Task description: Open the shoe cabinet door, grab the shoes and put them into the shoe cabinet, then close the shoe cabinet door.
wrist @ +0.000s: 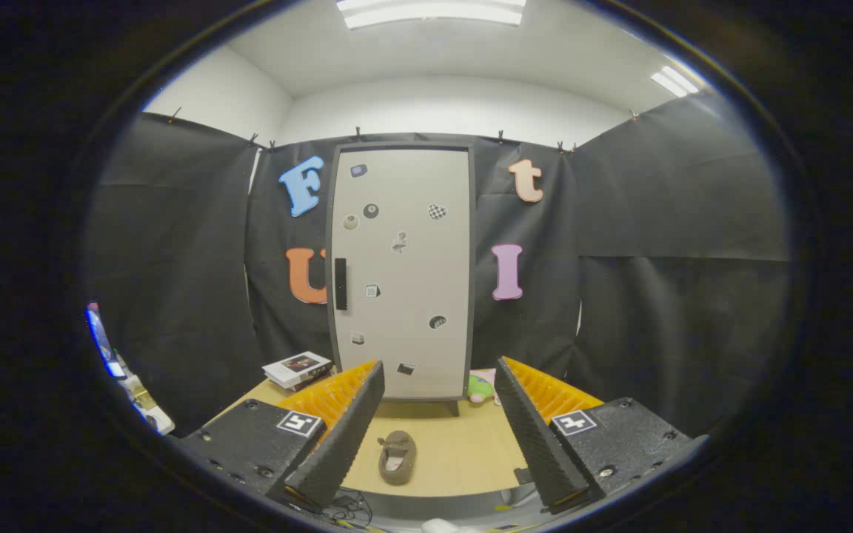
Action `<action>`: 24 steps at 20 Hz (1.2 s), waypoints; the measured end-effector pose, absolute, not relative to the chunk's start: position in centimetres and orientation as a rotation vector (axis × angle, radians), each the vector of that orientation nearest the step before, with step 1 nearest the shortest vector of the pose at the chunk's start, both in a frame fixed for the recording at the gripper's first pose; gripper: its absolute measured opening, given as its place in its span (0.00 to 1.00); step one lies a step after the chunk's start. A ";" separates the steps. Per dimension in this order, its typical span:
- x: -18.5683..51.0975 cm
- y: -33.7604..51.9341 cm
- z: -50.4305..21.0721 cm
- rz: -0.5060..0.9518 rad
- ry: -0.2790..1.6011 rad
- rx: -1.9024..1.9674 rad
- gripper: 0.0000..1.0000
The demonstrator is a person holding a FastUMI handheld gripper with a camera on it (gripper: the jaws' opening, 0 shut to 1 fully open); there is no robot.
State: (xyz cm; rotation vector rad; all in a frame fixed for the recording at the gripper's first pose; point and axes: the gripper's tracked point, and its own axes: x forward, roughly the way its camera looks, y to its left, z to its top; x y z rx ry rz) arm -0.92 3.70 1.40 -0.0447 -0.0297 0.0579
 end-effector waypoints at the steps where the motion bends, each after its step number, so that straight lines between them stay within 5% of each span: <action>1: -0.9 4.0 1.5 0.060 -0.029 -0.048 0.98; 13: 0.8 6.8 1.3 0.037 -0.013 -0.036 0.98; 24: 15.1 17.2 4.0 0.155 -0.018 -0.010 0.98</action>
